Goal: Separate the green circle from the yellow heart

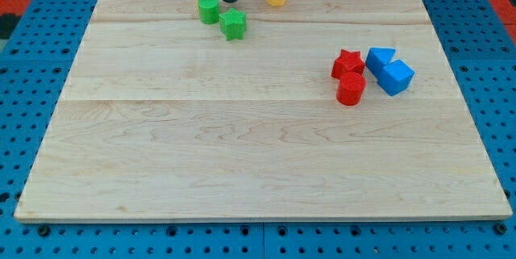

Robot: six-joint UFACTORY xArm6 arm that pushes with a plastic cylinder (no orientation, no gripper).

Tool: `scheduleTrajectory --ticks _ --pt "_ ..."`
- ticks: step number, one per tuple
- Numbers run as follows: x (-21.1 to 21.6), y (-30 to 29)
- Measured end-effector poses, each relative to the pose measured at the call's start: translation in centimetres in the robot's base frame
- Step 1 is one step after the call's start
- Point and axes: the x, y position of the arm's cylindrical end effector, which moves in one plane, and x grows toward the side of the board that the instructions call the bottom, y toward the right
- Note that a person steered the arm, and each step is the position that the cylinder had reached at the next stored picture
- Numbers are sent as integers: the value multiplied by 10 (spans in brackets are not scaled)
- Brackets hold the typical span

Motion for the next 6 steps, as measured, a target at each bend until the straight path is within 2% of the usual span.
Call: scheduleTrajectory --ticks 2,3,4,6 --pt "37 -16" --pt "45 -64" --pt "44 -114" --pt "1 -121"
